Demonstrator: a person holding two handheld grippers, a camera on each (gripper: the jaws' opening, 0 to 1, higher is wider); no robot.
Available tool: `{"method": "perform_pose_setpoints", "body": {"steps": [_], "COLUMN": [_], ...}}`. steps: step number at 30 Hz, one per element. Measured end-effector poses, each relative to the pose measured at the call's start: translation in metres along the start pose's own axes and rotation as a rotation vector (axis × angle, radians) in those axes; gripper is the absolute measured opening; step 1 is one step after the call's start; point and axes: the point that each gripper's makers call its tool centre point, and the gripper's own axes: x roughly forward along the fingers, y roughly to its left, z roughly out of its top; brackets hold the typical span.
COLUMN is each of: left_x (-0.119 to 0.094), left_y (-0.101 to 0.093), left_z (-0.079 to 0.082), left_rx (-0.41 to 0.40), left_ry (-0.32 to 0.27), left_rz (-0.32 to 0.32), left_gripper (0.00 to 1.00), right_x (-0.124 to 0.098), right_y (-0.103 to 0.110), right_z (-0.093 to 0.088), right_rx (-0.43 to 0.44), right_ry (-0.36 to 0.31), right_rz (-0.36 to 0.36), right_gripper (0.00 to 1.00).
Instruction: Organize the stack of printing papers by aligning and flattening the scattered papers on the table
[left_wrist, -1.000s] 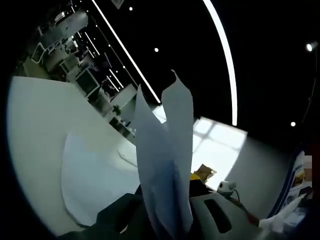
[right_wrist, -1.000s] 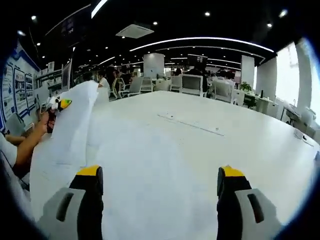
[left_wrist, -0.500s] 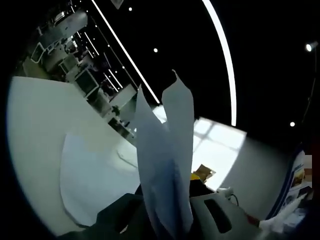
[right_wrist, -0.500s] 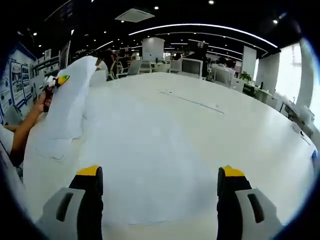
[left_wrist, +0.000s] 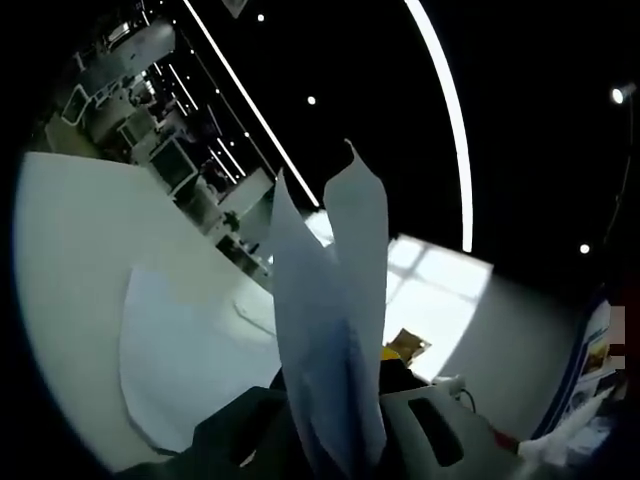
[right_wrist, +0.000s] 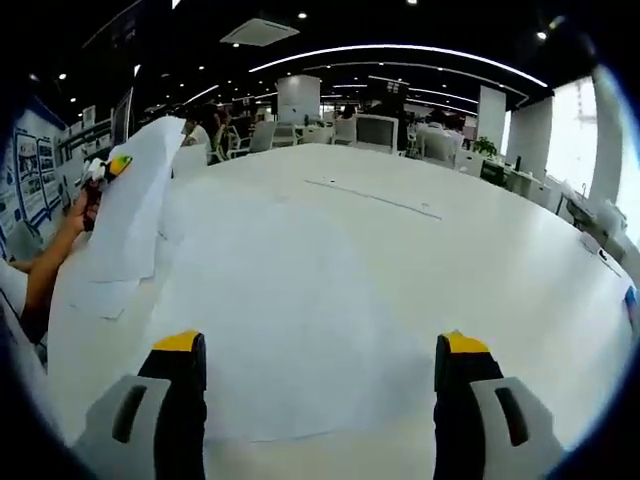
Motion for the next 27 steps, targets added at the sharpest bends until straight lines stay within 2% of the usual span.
{"method": "perform_pose_setpoints", "body": {"steps": [16, 27], "left_x": [0.0, 0.0], "left_y": [0.002, 0.002], "left_z": [-0.002, -0.003], "left_rx": [0.002, 0.001], "left_ry": [0.002, 0.003], "left_rz": [0.009, 0.011], "left_gripper": [0.06, 0.06], "right_x": [0.001, 0.01], "right_y": [-0.004, -0.005], "right_z": [0.013, 0.01], "right_rx": [-0.03, -0.052], "right_ry": [-0.003, 0.048], "right_rz": [0.015, 0.035], "right_gripper": [0.88, 0.86]}}
